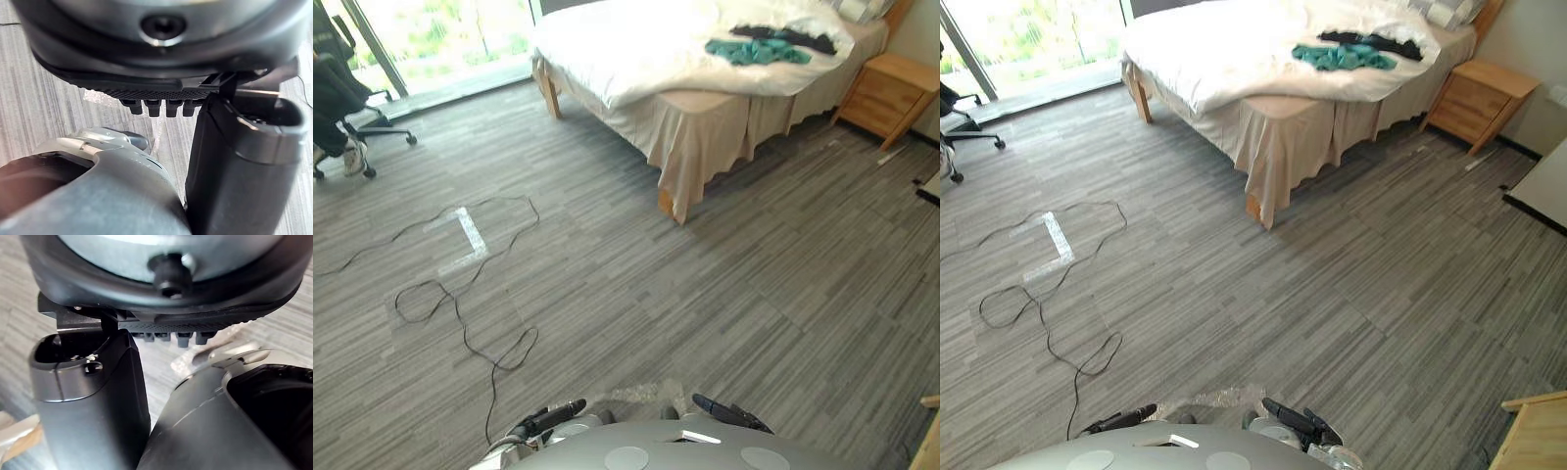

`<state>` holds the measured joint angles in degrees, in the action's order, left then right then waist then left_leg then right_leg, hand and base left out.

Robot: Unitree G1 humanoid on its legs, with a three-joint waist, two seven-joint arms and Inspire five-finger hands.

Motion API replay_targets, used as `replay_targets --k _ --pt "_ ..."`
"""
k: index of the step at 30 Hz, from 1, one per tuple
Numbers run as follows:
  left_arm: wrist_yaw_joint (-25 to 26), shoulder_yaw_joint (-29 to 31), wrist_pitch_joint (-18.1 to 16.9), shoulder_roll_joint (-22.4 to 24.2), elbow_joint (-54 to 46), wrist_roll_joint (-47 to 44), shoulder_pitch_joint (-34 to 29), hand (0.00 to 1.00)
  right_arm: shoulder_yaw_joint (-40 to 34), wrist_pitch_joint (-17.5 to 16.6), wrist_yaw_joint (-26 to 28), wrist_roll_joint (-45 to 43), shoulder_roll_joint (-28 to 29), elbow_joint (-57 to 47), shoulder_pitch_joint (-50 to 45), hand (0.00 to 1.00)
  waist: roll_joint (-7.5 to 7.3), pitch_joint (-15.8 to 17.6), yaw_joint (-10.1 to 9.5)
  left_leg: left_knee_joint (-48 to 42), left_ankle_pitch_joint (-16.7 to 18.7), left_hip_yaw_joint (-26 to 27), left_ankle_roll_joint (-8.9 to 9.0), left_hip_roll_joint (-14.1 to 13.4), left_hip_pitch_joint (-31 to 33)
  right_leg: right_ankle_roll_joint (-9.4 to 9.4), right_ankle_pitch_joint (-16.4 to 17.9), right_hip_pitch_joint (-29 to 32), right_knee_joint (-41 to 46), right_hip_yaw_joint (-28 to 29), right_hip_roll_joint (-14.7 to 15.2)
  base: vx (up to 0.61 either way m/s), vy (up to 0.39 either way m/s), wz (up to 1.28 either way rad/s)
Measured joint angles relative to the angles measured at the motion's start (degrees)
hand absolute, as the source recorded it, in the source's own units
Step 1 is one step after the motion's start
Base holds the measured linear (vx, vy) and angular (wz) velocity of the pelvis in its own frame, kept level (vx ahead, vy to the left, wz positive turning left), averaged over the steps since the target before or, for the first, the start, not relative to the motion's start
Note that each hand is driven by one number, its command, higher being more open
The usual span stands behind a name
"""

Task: Tidy up the quilt and then pick up the clothes from the bed and put them into the laundry hamper

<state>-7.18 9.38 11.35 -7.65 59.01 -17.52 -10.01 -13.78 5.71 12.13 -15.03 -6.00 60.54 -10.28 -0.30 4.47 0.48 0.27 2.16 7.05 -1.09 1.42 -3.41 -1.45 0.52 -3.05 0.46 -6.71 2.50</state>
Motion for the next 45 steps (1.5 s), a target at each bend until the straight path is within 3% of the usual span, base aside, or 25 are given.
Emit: replay_targets --k 4,9,14,17,20,21,23,25,26,28,30,31,32,33,34,35,36,38,39,40,41,42,43,44,45 --pt "-1.1 0.5 -0.6 0.1 1.3 -0.1 -0.1 1.0 -1.4 0.2 0.1 0.3 0.6 0.1 0.0 1.0 -0.16 0.3 0.32 4.7 -2.2 0.3 -0.38 0.3 -5.2 0.18 -0.4 -4.2 -2.2 -1.4 0.1 0.15 0.033 0.07" --pt "-0.7 0.5 -1.3 -0.3 1.3 0.2 0.5 1.0 -1.4 1.1 0.4 0.7 1.2 0.1 2.4 1.0 -0.83 0.8 0.34 4.5 -2.0 0.7 -0.42 0.8 -5.6 0.11 -0.5 -5.0 -3.7 -1.5 0.4 0.09 0.004 -0.02" --pt "-1.9 0.5 -0.9 -0.2 1.2 4.7 0.8 1.0 -1.5 1.5 0.1 0.5 1.2 0.0 3.7 1.0 -0.69 1.0 0.75 4.6 -1.6 1.1 0.28 0.9 -7.1 -0.34 -0.2 -6.0 -3.6 -1.1 0.5 -0.01 -0.016 -0.05" --pt "-3.5 0.4 0.6 -0.3 1.2 4.9 0.8 1.0 -2.4 2.4 -0.3 0.2 1.3 -0.1 4.4 1.0 -0.39 1.3 1.21 4.6 -1.0 1.5 -0.27 0.7 -7.1 -0.28 -0.1 -5.7 -3.4 -0.7 0.3 -0.06 -0.02 -0.1" --pt "-4.2 0.0 2.7 -0.3 1.2 3.9 1.0 1.0 -4.2 4.0 -2.9 -1.8 1.3 -0.2 4.9 1.0 -0.36 2.5 1.09 4.6 -0.2 2.9 0.01 0.6 -7.0 -0.67 3.6 -1.4 4.5 0.6 0.6 -0.09 -0.022 -0.2" --pt "-4.0 -0.2 3.2 -0.6 1.0 2.7 1.2 1.0 -5.4 5.2 -5.8 -3.8 1.3 -0.3 5.0 1.0 -0.79 3.2 1.19 4.5 0.2 3.5 -0.51 0.9 -7.0 -1.27 6.5 1.8 10.3 0.7 1.5 -0.07 -0.012 -0.18" --pt "-3.3 -0.5 2.8 -1.3 1.1 -0.5 1.1 1.0 -6.8 6.4 -7.7 -6.3 1.8 -0.1 4.8 1.0 -1.44 4.3 1.24 2.5 1.2 4.2 -0.5 1.2 -6.5 -1.52 8.5 3.2 14.1 0.5 2.4 -0.06 -0.015 -0.16" --pt "-0.8 0.3 2.4 -1.5 1.2 -7.2 0.8 1.0 -10.0 8.1 -8.3 -8.3 3.1 0.3 3.8 1.0 -2.36 4.9 1.19 -2.7 4.4 4.7 -0.52 0.9 -4.5 -1.44 10.1 3.9 16.5 0.4 2.9 -0.02 -0.038 -0.1" --pt "0.5 0.8 2.5 -1.5 1.3 -9.3 0.5 1.0 -11.4 8.9 -8.3 -8.4 3.6 0.5 3.1 1.0 -2.89 5.3 1.35 -5.1 5.7 4.6 -0.48 0.5 -3.7 -2.13 10.9 4.1 17.5 -0.1 3.1 0.04 -0.062 0.03" --pt "2.0 1.8 0.9 -0.8 1.1 -8.7 0.8 1.0 -14.3 10.2 -7.5 -10.4 3.9 0.6 2.5 1.0 -1.95 6.9 1.4 -9.2 7.9 4.4 -1.11 -1.5 -3.0 -4.39 11.5 4.9 21.5 -4.2 3.6 0.04 -0.077 -0.02" --pt "2.7 2.3 -1.4 -0.5 1.2 -7.2 1.6 1.0 -15.0 12.0 -5.9 -12.6 3.5 0.5 2.9 1.0 -0.87 8.3 1.2 -10.6 9.5 4.8 0.68 -5.2 -3.0 -1.39 13.2 7.9 22.2 -10.8 3.4 0.01 -0.107 -0.2" --pt "2.9 2.4 -1.7 -0.5 1.2 -7.2 1.7 1.0 -15.0 12.4 -5.4 -12.8 3.3 0.5 3.1 1.0 -0.78 8.5 1.18 -11.0 10.1 5.2 1.74 -6.5 -2.9 -1.46 13.2 9.3 21.9 -11.4 3.4 0.09 -0.155 -0.42" --pt "3.0 2.6 -2.0 -0.5 1.2 -7.2 1.8 1.0 -14.8 12.7 -3.9 -12.8 3.0 0.3 3.5 1.0 -0.6 8.5 1.12 -11.5 11.0 6.2 3.21 -9.3 -2.6 -2.29 12.4 13.0 19.6 -11.6 3.5 0.19 -0.203 -0.61" --pt "2.4 3.1 -2.1 -0.7 1.7 -6.8 1.8 1.0 -14.8 12.7 -2.2 -12.7 3.0 -0.5 3.7 1.0 -0.61 8.6 0.87 -12.2 12.1 7.4 5.0 -11.9 -2.5 -5.07 10.2 16.8 15.6 -11.0 4.2 0.23 -0.216 -0.67" --pt "1.8 4.0 -2.1 -0.7 1.8 -6.5 1.9 1.0 -15.0 12.6 -1.2 -12.7 3.1 -1.0 3.6 1.0 -0.95 8.7 0.66 -12.3 12.6 8.1 5.95 -12.6 -2.9 -6.24 8.9 18.5 13.8 -10.4 5.1 0.3 -0.245 -0.78" --pt "1.2 5.8 -2.2 -0.5 1.9 -5.9 2.0 1.0 -15.6 12.6 0.6 -12.3 3.5 -2.3 2.8 1.0 -1.83 9.2 0.04 -12.5 14.1 10.1 8.02 -13.5 -5.2 -7.21 6.6 20.6 11.4 -9.3 7.2 0.37 -0.277 -0.71" --pt "1.2 7.7 -2.1 -0.7 2.6 -4.3 2.4 1.0 -16.0 12.4 1.3 -12.2 3.5 -3.0 2.2 1.0 -2.09 9.4 -0.16 -13.6 16.2 11.1 9.6 -14.6 -8.1 -7.05 5.5 21.1 10.5 -8.0 8.6 0.42 -0.297 -0.58" --pt "1.2 8.8 -1.7 -1.2 3.2 -2.2 2.4 1.0 -16.7 12.4 1.2 -12.2 3.8 -3.0 2.2 1.0 -1.74 9.2 0.81 -14.3 18.6 10.4 10.48 -16.7 -11.4 -6.81 5.6 20.7 12.9 -6.9 9.4 0.6 -0.415 0.12" --pt "1.0 9.8 -1.1 -0.8 3.6 0.6 2.1 1.0 -17.6 12.3 2.7 -12.3 3.3 -3.4 2.6 1.0 0.54 8.3 2.78 -13.6 19.7 9.0 6.2 -19.6 -13.0 -6.01 2.7 22.3 20.2 -7.2 7.1 0.75 -0.468 0.51" --pt "0.9 10.3 -1.0 -0.7 3.9 1.4 1.5 1.0 -17.4 12.2 3.1 -12.2 3.0 -3.5 2.8 1.0 0.91 7.7 3.12 -14.8 18.8 7.8 3.25 -20.3 -12.9 -5.6 2.5 23.0 22.7 -6.9 6.4 0.8 -0.519 0.39" --pt "0.9 11.7 -2.1 -0.6 3.7 3.0 1.6 1.0 -16.9 12.1 3.5 -11.8 2.1 -2.9 3.1 1.0 1.25 7.5 2.83 -20.4 14.0 6.8 0.2 -22.1 -11.0 -2.25 3.5 23.7 26.8 -6.4 5.6 0.68 -0.474 -0.02" --pt "-0.3 12.1 -3.1 0.0 3.4 4.3 1.6 1.0 -15.6 11.7 3.7 -9.9 0.6 -2.5 2.9 1.0 2.56 6.3 2.43 -28.8 6.8 4.9 -0.29 -24.4 -7.1 0.43 5.8 21.6 25.7 -7.0 3.2 0.68 -0.489 -0.17" --pt "-1.4 12.0 -3.4 0.2 3.4 4.8 1.7 1.0 -14.3 11.0 3.7 -8.8 -0.5 -2.2 3.1 1.0 3.46 6.3 2.33 -34.8 4.7 1.9 2.15 -24.7 -3.9 1.27 6.3 19.8 23.7 -7.0 1.9 0.56 -0.343 -0.31" --pt "-3.4 11.9 -4.0 1.0 3.3 4.8 1.9 1.0 -12.6 9.7 1.8 -7.1 -2.1 -0.8 4.6 1.0 4.36 6.8 2.08 -44.0 5.9 -1.4 5.23 -23.5 0.8 1.97 6.5 16.9 20.4 -6.5 0.2 0.59 -0.273 -0.32" --pt "-5.2 11.9 -4.1 1.9 3.4 4.6 3.1 1.0 -11.8 8.4 -0.4 -5.3 -3.7 1.6 7.1 1.0 5.53 8.2 1.84 -52.4 8.8 -2.8 6.92 -21.1 4.6 3.47 6.5 12.9 17.5 -5.6 -1.1 0.83 -0.285 -0.32"
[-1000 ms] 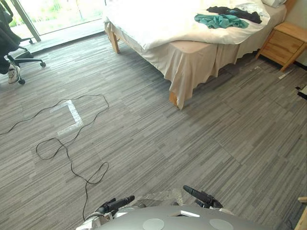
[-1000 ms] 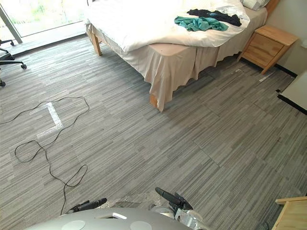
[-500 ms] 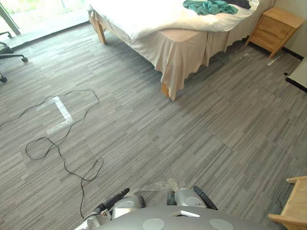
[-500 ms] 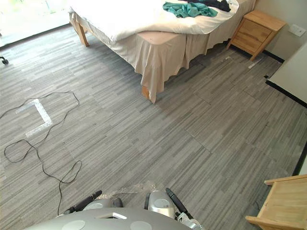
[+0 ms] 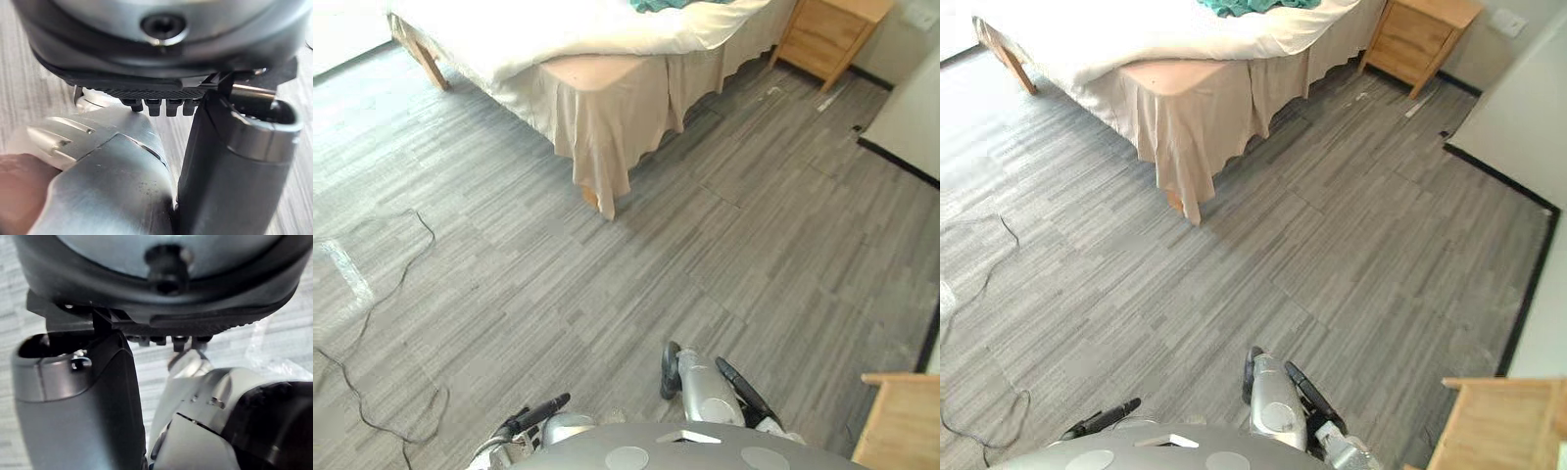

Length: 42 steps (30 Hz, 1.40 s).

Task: Tidy up the quilt and then pick up the clothes from the bed and put them into the laundry hamper

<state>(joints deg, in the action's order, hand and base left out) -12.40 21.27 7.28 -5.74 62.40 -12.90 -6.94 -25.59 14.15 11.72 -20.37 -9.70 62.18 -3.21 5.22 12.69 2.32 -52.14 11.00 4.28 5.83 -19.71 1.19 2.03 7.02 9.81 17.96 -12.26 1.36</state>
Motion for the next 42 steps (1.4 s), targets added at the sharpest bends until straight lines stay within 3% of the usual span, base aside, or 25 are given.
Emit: replay_targets --k 1,2,3,5,7,10,11,12,13,14,15,17,20,22,23,24,26,28,29,30,31,33,35,37,42 --pt "-1.6 -0.7 -0.3 1.9 -1.5 -0.7 1.1 1.0 1.7 -0.8 -1.5 1.1 -2.1 3.5 1.8 1.0 1.22 1.6 -0.83 -7.8 4.2 -0.2 -0.47 4.6 5.7 1.41 1.0 -7.1 -4.4 0.3 -1.3 0.84 -0.244 -0.18" --pt "-2.2 -1.5 -0.7 2.2 -2.4 -0.8 1.2 1.0 2.2 -1.0 -1.7 1.8 -2.1 4.0 2.0 1.0 1.27 1.6 -1.18 -8.3 5.3 0.6 -0.79 6.5 7.9 1.69 1.4 -9.5 -5.9 0.5 -1.6 0.82 -0.183 -0.32" --pt "-3.9 -3.2 -0.9 2.6 -4.3 -2.3 1.7 1.0 2.7 -1.9 -1.6 1.9 -1.6 3.8 2.4 1.0 0.63 1.8 -2.72 -4.6 7.2 4.7 -1.71 10.3 12.5 1.15 1.7 -14.9 -8.8 1.0 -1.8 0.71 -0.152 -0.48" --pt "-5.5 -3.6 -0.6 2.5 -5.4 -3.0 2.5 1.0 2.6 -2.6 -1.6 1.9 0.1 2.5 3.0 1.0 -0.36 2.4 -3.88 4.5 7.8 11.6 -3.24 12.3 15.6 1.07 1.8 -19.7 -11.2 1.5 -1.7 0.73 -0.148 -0.58" --pt "-6.0 -3.4 -0.4 2.4 -7.0 -4.8 2.3 1.0 2.9 -4.0 -0.8 2.2 3.2 -1.7 3.0 1.0 -2.61 2.6 -4.08 23.5 2.2 22.4 -5.53 14.4 18.5 -1.72 4.1 -27.7 -15.7 0.9 -0.3 0.76 -0.104 -0.56" --pt "-4.8 -3.6 -0.8 2.8 -6.3 -6.6 2.0 1.0 2.5 -5.6 -0.9 4.5 4.1 -2.3 2.4 1.0 -1.32 1.9 -4.03 36.2 -3.6 27.2 -9.0 13.9 19.7 -4.78 6.4 -35.7 -18.8 -0.3 -1.2 0.69 0.022 -0.4" --pt "-4.6 -3.6 -0.8 2.5 -5.9 -7.9 2.1 1.0 2.5 -5.6 -1.8 5.0 5.0 -2.2 2.0 1.0 -2.83 0.4 -4.83 34.6 -10.9 26.7 -14.54 15.2 19.5 -4.24 7.2 -37.1 -17.6 -1.0 0.2 1.03 0.169 -0.1" --pt "-3.2 -4.3 -0.9 2.2 -5.8 -9.3 2.5 1.0 2.5 -5.0 -2.8 6.2 5.4 -1.5 1.9 1.0 -5.11 -1.7 -4.75 34.7 -10.7 26.2 -16.8 17.9 19.2 -4.59 7.0 -32.4 -7.3 -3.8 3.8 0.87 0.157 0.0" --pt "-3.0 -4.7 -0.9 1.7 -5.7 -9.6 2.5 1.0 2.4 -4.7 -3.1 6.3 5.5 -1.2 1.8 1.0 -5.06 -2.0 -4.7 34.7 -10.1 26.0 -17.54 18.4 18.8 -5.1 6.8 -31.2 -4.0 -4.3 4.7 0.85 0.212 0.34" --pt "-2.6 -4.8 -0.4 1.0 -5.5 -10.2 2.6 1.0 2.4 -3.8 -4.2 6.4 5.8 0.4 2.4 1.0 -6.24 -1.8 -4.28 32.7 -7.1 25.3 -18.23 19.3 17.1 -9.9 4.5 -26.4 10.7 -5.1 7.9 0.64 0.186 0.41" --pt "-1.9 -4.8 0.2 0.1 -5.0 -9.8 2.6 1.0 1.8 -3.7 -5.5 6.5 6.0 0.7 3.4 1.0 -7.02 -1.5 -3.85 29.3 -3.2 23.7 -18.15 19.4 14.9 -11.81 3.6 -22.5 23.6 -5.0 9.9 0.79 0.222 0.46" --pt "-1.1 -6.0 0.5 -1.0 -3.3 -8.5 3.2 1.0 1.6 -3.5 -6.2 7.9 5.5 1.3 4.5 1.0 -6.95 -1.1 -3.77 29.4 -0.6 21.1 -16.87 19.5 7.8 -9.72 4.9 -18.8 34.5 -6.9 11.6 0.75 0.171 0.4" --pt "-0.2 -10.7 0.7 -1.2 -3.3 -9.7 3.7 1.0 2.9 -6.4 -4.9 13.0 5.4 0.0 3.9 1.0 -4.83 -0.2 -3.54 36.8 -0.4 15.4 -14.11 19.9 -4.2 -7.79 8.3 -12.0 32.7 -9.2 10.5 0.58 0.059 0.62" --pt "0.1 -14.1 1.6 -1.2 -3.4 -10.0 6.7 1.0 3.5 -7.1 -4.9 13.1 5.4 -0.5 2.4 1.0 -5.5 -0.5 -3.05 39.9 0.0 9.0 -13.18 21.6 -7.4 -6.84 8.8 -6.8 25.8 -8.5 11.5 0.4 -0.076 1.43" --pt "0.6 -14.7 1.8 -0.5 -3.5 -10.0 7.9 1.0 3.3 -7.2 -5.0 12.6 5.8 -1.3 1.5 1.0 -6.08 -0.6 -2.79 40.4 0.2 5.3 -12.9 22.6 -7.8 -6.59 8.7 -4.4 22.1 -4.9 11.8 0.41 -0.153 2.36" --pt "2.2 -14.6 2.1 1.1 -4.0 -10.2 9.1 1.0 3.5 -6.5 -6.1 11.4 6.1 -2.3 -0.1 1.0 -6.66 -1.2 -1.76 39.5 0.9 -1.8 -12.34 23.6 -7.0 -6.29 8.7 -1.7 16.5 5.6 10.1 0.41 -0.183 2.35" --pt "3.2 -14.6 2.6 2.0 -4.5 -11.4 8.8 1.0 3.6 -6.8 -6.4 9.5 7.2 -3.5 -1.7 1.0 -6.97 -1.6 -1.6 37.4 2.1 -8.5 -10.82 23.7 -6.0 -6.98 8.2 -1.1 12.3 17.3 7.5 0.36 -0.229 2.18" --pt "4.3 -13.5 3.5 1.5 -5.3 -11.7 8.1 1.0 3.8 -6.2 -7.0 8.3 8.1 -4.6 -2.8 1.0 -8.29 -2.5 -2.38 36.1 3.6 -11.4 -8.13 23.6 -5.9 -8.5 4.5 -2.8 4.9 20.1 7.3 0.41 -0.394 1.69" --pt "4.5 -11.7 3.6 0.6 -6.9 -12.1 6.3 1.0 4.3 -5.0 -7.2 8.3 8.8 -4.6 -2.7 1.0 -10.29 -3.7 -3.65 35.8 4.8 -11.4 -6.06 23.7 -6.3 -10.51 -2.7 -3.2 -0.1 19.3 7.9 0.42 -0.509 1.12" --pt "4.8 -9.8 2.8 0.9 -6.8 -12.2 5.5 1.0 5.0 -4.3 -6.9 8.4 8.5 -4.6 -2.3 1.0 -9.92 -4.3 -4.4 35.1 6.1 -11.4 -4.25 22.3 -6.9 -14.02 -2.0 -5.0 -0.8 18.6 7.7 0.37 -0.501 0.32" --pt "4.9 -7.9 2.3 2.1 -6.5 -12.3 3.6 1.0 6.4 -3.7 -6.6 8.8 7.9 -4.9 -1.9 1.0 -7.56 -5.8 -5.25 34.4 6.9 -10.1 -2.54 19.4 -6.5 -13.05 -2.4 -6.6 -3.2 17.0 5.6 0.24 -0.289 0.04" --pt "4.9 -5.6 0.1 3.9 -6.2 -12.2 2.6 1.0 8.0 -2.8 -6.0 9.3 6.9 -4.9 -0.8 1.0 -6.11 -5.9 -4.93 32.6 7.0 -7.0 0.6 17.0 -5.7 -12.34 -2.1 -9.8 -7.0 14.5 5.0 0.22 -0.259 0.33" --pt "4.8 -5.4 -1.3 4.2 -6.1 -12.2 2.4 1.0 8.0 -1.3 -6.1 9.5 5.5 -3.5 0.0 1.0 -4.79 -5.8 -4.72 33.3 8.2 2.0 1.02 12.8 -5.5 -11.31 -1.7 -12.2 -8.0 11.5 5.0 0.15 -0.26 0.78" --pt "4.7 -5.3 -2.5 4.2 -5.6 -12.2 2.0 1.0 6.3 -0.9 -6.2 8.6 4.8 -2.5 0.3 1.0 -3.43 -5.9 -3.78 36.0 4.2 11.7 0.11 8.6 -5.4 -11.06 -1.4 -13.1 -8.1 8.0 5.2 0.08 -0.202 0.82" --pt "9.5 -8.7 -3.5 2.6 -3.2 -11.6 2.8 1.0 5.1 -1.2 -6.7 5.8 4.6 -1.5 0.1 1.0 -4.73 -5.9 -2.43 45.0 -1.8 13.0 -0.23 13.0 -7.5 -12.61 -1.1 -15.5 -11.6 0.9 9.0 0.04 0.004 0.29"
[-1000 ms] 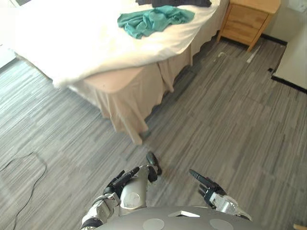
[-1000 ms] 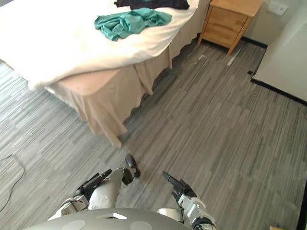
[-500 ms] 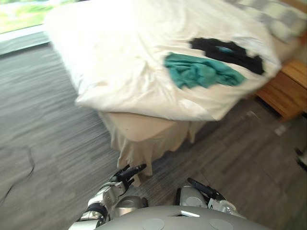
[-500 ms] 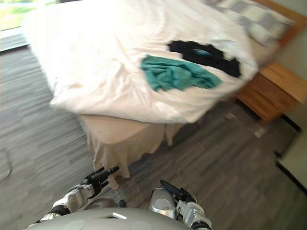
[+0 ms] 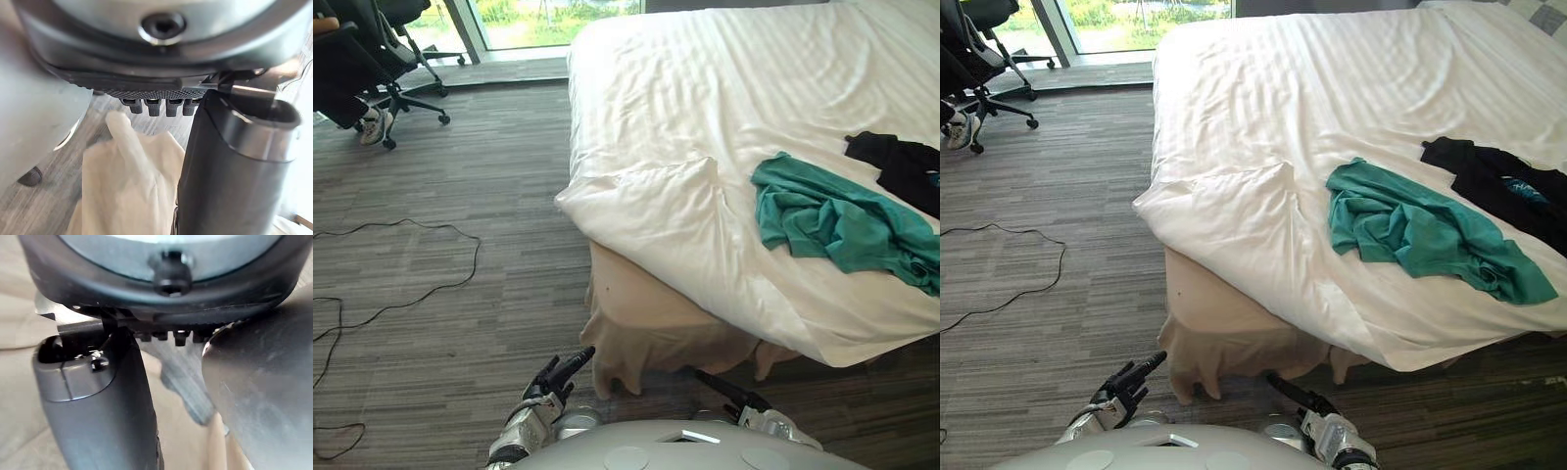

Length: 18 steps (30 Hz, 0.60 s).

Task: Tidy up the quilt and then pick up the clothes from the bed and put them into the laundry hamper

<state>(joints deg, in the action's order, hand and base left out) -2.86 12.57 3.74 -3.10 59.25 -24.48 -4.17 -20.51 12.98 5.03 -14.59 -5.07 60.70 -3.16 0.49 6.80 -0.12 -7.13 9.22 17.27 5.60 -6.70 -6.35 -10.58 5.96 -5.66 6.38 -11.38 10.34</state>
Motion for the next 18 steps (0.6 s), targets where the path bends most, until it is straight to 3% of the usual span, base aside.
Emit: replay_targets --k 2,5,11,14,18 --pt "3.5 -0.6 0.0 -1.0 1.1 1.0 0.4 1.0 -1.3 -0.3 0.5 0.2 0.8 0.4 -0.9 1.0 -1.1 0.1 1.32 2.3 -1.4 -1.6 -0.16 1.0 -0.9 -0.52 -0.4 -1.9 -1.2 -2.0 0.6 0.04 0.021 0.52" --pt "8.2 -0.3 -2.0 -1.8 1.7 2.6 -0.1 1.0 -1.4 -0.4 2.0 0.4 0.8 1.3 -1.9 1.0 -2.13 -0.3 1.68 3.7 -2.2 -3.3 0.04 1.1 -1.4 -0.58 -0.5 -3.2 -1.7 -4.1 0.5 0.05 -0.013 0.37" --pt "16.2 4.1 -7.4 -6.5 -6.9 2.6 0.0 1.0 -1.3 0.8 3.3 0.7 -0.4 1.7 -1.5 1.0 -2.19 -0.3 1.29 8.4 -5.7 -4.6 0.09 1.1 -2.2 -0.05 -2.6 -3.9 -3.6 -6.6 0.0 0.0 -0.02 0.18" --pt "20.6 5.3 -10.9 -12.9 -15.0 5.6 2.9 1.0 -1.2 1.9 4.3 0.3 -2.3 1.6 -1.0 1.0 -1.65 -0.1 1.1 9.1 -6.5 -4.9 -0.14 1.2 -2.1 0.17 -3.7 -3.7 -3.8 -7.0 0.0 -0.05 0.009 0.05" --pt "23.2 4.6 -12.6 -22.2 -23.0 12.0 9.0 1.0 -1.3 3.4 4.5 -2.8 -3.4 1.4 -0.5 1.0 -1.25 -0.1 0.58 11.9 -8.7 -4.6 -0.49 1.7 -1.9 0.45 -5.3 -2.6 -5.3 -7.2 -0.2 -0.09 0.012 -0.03"
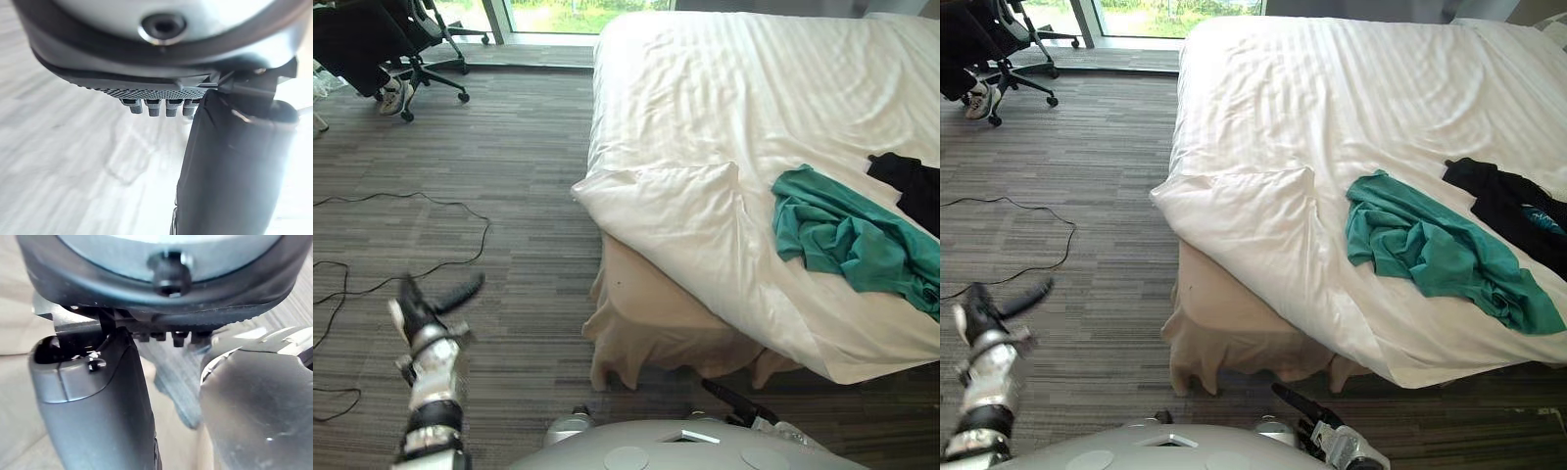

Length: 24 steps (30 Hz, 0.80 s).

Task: Tidy up the quilt and then pick up the clothes from the bed and put them into the laundry hamper

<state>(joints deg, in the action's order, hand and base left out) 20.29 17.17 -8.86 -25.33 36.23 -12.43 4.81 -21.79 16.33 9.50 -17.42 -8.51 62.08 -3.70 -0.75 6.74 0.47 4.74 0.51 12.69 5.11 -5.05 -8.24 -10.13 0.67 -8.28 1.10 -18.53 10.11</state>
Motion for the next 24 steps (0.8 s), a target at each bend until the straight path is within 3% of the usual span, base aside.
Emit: replay_targets --k 4,7,9,12,16,24 --pt "-0.8 -3.1 0.3 -8.0 -1.9 6.2 6.5 1.0 -0.1 0.2 -1.5 -4.3 0.0 -0.7 0.0 1.0 1.23 0.4 -0.11 0.1 -0.6 1.8 -0.36 0.7 0.5 -0.1 -0.1 1.3 -0.4 0.8 0.3 -0.12 -0.002 -0.27" --pt "-6.4 -3.2 -2.1 -14.3 -0.1 6.3 13.5 1.0 -0.2 0.3 -2.4 -4.2 0.0 -1.8 -1.0 1.0 2.03 0.0 0.67 0.3 -1.0 3.6 -0.19 0.7 0.8 0.58 -0.4 2.4 -1.4 2.6 -0.3 -0.11 -0.011 -0.28" --pt "-8.1 -4.1 -5.0 -14.7 -1.0 8.7 16.7 1.0 -0.2 -0.6 -3.3 -4.2 0.0 -2.1 -2.4 1.0 2.94 -0.4 1.39 0.4 -1.0 4.1 -0.15 0.4 0.8 1.21 -0.2 2.4 -2.0 3.2 -0.6 -0.05 -0.04 -0.14" --pt "-10.7 -9.1 -5.4 -14.9 -5.8 13.6 20.3 1.0 -0.2 -2.3 -5.2 -5.2 0.1 -2.1 -4.7 1.0 3.71 -0.9 1.91 0.4 -0.8 4.8 0.13 0.1 0.7 1.42 -0.4 2.5 -2.4 3.7 -1.0 0.0 -0.028 -0.12" --pt "-14.4 -14.8 -6.1 -15.1 -7.6 16.2 24.9 1.0 -1.8 -3.9 -6.0 -5.9 1.4 -2.2 -4.8 1.0 3.65 -0.9 3.86 0.3 -0.4 6.7 0.61 -0.3 0.6 1.38 -1.2 3.4 -2.8 5.4 -1.6 0.02 -0.019 -0.25" --pt "-14.6 -27.8 -5.8 -13.9 -7.3 26.2 31.2 1.0 -2.3 -4.9 -5.9 -5.9 3.8 -1.9 -5.7 1.0 3.67 -0.9 6.98 0.1 -0.4 10.6 0.69 -0.6 -1.1 2.21 -2.1 3.4 -3.3 7.7 -2.2 0.04 -0.023 -0.2"
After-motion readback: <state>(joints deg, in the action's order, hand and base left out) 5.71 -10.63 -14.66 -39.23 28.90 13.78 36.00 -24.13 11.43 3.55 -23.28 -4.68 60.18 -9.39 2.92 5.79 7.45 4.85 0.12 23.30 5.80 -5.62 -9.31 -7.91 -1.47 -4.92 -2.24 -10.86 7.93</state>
